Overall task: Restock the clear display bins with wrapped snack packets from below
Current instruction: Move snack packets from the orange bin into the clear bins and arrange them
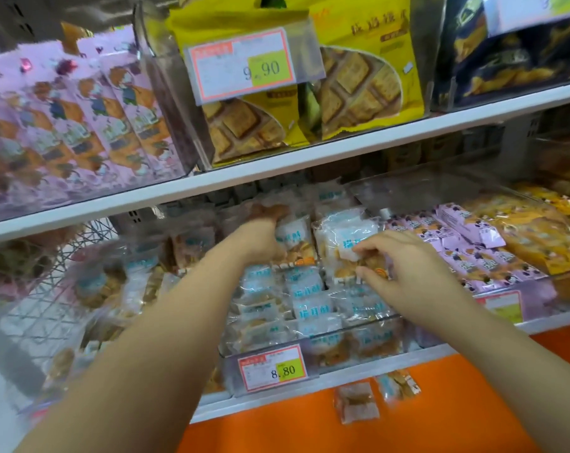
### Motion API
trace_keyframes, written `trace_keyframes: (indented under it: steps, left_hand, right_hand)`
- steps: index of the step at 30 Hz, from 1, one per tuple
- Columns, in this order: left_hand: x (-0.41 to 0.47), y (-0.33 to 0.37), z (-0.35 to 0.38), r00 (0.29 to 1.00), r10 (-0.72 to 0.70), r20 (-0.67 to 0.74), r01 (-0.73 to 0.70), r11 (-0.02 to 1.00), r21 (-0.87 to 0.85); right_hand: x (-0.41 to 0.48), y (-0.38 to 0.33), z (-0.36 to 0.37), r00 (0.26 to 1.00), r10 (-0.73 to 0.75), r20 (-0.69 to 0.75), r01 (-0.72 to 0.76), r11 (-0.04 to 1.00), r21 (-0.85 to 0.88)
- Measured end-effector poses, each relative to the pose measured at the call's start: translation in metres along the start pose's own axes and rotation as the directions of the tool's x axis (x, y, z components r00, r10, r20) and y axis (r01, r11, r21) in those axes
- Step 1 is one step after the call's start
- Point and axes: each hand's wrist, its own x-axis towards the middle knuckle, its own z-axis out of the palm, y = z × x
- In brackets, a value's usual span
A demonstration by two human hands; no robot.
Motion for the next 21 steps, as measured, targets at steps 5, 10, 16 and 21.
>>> trace_keyframes:
  steps: [5,10,16,21]
  left_hand:
    - [-0.003,-0.011,0.036,0.926,-0.259,-0.274,0.16,0.928,-0.335]
    - [-0.031,0.005,0.056,0.951,-0.182,-0.251,0.068,0.912,-0.404]
    - [-0.022,0.007,0.056,0.963,-0.119,-0.243,-0.021,0.863,-0.505]
    - [-0.019,0.0,0.056,0.984,-0.138,-0.11,0.065,0.863,-0.5]
  right_hand:
    - [-0.001,-0.001,0.003,1.0,-0.002,-0.017,0.002,1.0,0.002]
    - [-0.002,-0.002,0.005,0.999,0.012,-0.033,-0.013,1.0,-0.005]
    - [-0.002,-0.004,0.006,0.999,0.027,-0.027,-0.028,0.999,-0.037]
    - [-0.006,-0.01,0.005,0.994,-0.002,0.109,0.023,0.982,-0.188]
